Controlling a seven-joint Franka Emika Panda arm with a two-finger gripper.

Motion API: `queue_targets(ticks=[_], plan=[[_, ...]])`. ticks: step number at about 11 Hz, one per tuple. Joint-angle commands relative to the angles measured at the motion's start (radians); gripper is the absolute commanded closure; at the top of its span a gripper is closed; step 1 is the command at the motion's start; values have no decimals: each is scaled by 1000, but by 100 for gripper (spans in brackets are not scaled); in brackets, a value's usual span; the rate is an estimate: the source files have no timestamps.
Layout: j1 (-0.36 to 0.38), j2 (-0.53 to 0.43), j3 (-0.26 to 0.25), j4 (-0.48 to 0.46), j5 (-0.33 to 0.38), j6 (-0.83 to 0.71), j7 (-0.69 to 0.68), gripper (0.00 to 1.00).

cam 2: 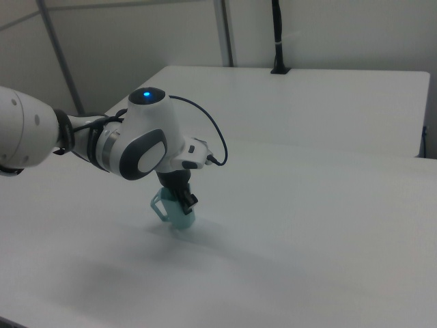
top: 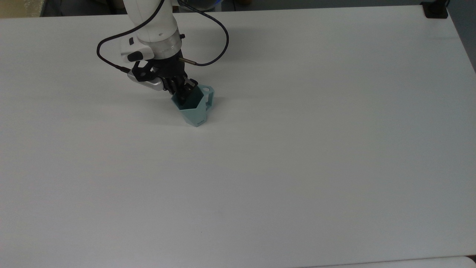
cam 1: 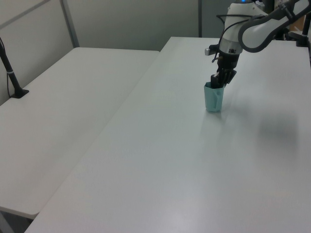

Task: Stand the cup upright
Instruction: 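Lower the upright cup onto the table, then open the gripper and raise it away from the cup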

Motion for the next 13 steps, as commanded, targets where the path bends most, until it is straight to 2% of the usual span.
queue_targets(ticks=[1,4,7,9,11,13], plan=[[-15,-24,-3,37,-12,-63,-20,0],[-9,-42,-3,125,-48,-215,-20,0],[-3,-69,0,229,-50,-327,-18,0],[-6,-104,-2,312,-70,-469,-31,0],[-16,-133,-2,381,-174,-602,-195,0],[-59,-145,0,416,-209,-668,-303,0]])
